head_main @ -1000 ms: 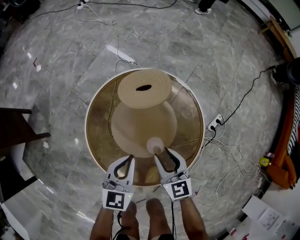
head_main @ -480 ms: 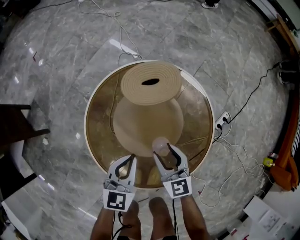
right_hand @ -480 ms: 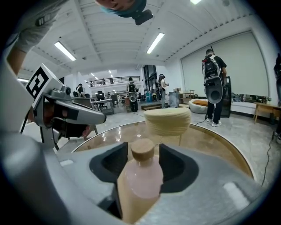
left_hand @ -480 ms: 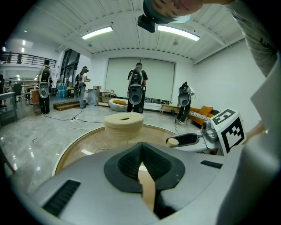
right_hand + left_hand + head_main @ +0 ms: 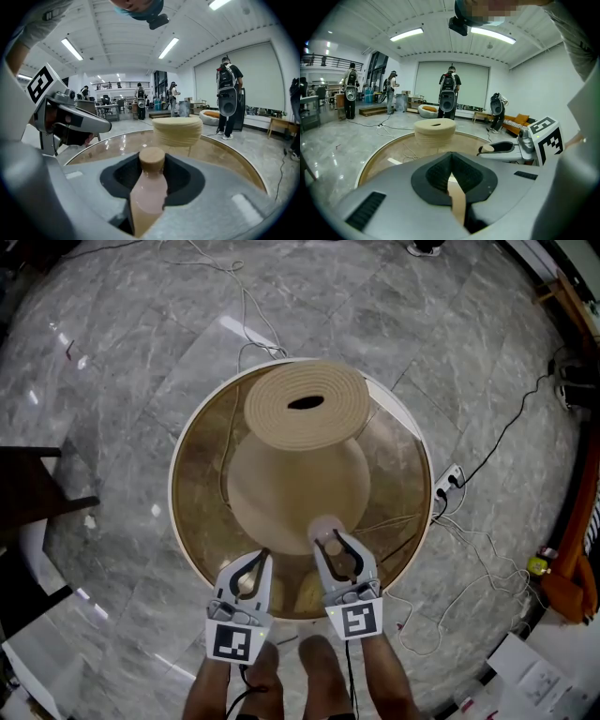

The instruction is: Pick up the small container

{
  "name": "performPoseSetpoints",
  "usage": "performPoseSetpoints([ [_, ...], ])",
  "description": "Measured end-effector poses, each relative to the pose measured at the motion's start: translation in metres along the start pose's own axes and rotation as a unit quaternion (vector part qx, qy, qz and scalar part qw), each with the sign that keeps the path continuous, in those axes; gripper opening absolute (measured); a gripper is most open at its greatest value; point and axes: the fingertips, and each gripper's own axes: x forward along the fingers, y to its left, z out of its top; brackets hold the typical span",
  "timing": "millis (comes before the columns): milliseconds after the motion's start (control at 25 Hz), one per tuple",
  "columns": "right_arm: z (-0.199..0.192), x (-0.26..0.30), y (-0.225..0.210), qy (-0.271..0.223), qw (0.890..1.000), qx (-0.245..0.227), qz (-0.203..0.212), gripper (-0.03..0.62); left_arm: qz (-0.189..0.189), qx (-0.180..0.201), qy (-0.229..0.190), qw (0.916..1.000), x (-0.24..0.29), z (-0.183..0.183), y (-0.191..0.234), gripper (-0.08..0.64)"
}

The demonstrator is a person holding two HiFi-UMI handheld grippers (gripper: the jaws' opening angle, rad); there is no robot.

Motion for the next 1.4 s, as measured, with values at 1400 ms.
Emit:
performPoseSetpoints([
  [1400, 0.211, -0.123, 0.009, -0.054, 0.998, -0.010, 0.018, 0.135, -0.001, 0.065, -0.066, 0.9957, -0.122, 0.195, -0.048, 0.017],
])
